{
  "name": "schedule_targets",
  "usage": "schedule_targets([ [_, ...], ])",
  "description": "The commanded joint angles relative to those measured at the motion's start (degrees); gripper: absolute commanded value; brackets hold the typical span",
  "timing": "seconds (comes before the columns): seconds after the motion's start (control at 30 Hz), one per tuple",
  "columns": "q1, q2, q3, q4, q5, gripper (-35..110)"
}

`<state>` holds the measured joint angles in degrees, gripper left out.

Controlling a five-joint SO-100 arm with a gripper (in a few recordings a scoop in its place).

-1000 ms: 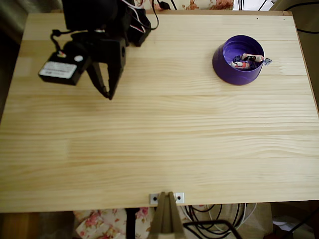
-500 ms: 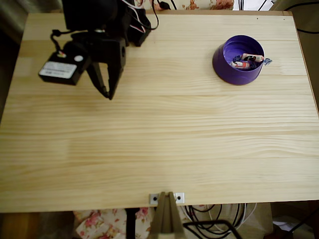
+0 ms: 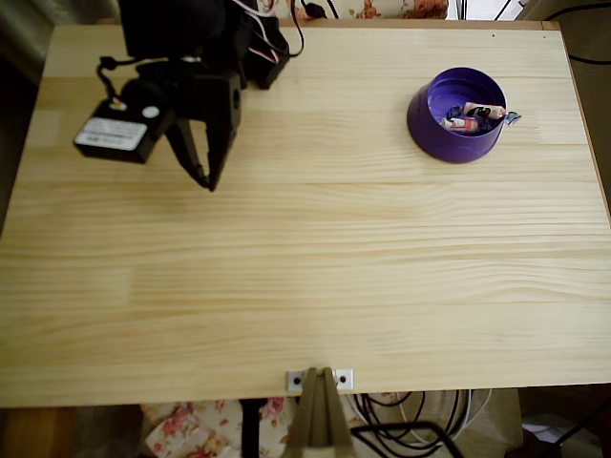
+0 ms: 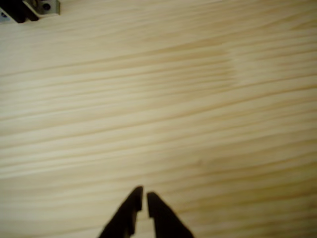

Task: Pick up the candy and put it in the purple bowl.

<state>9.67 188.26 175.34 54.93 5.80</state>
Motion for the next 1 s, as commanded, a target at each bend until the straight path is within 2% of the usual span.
schedule_targets([
  [0.0, 1.2, 0.8, -1.3, 0.2, 0.4, 0],
  [0.97, 0.5, 0.8, -1.3, 0.2, -0.4, 0],
])
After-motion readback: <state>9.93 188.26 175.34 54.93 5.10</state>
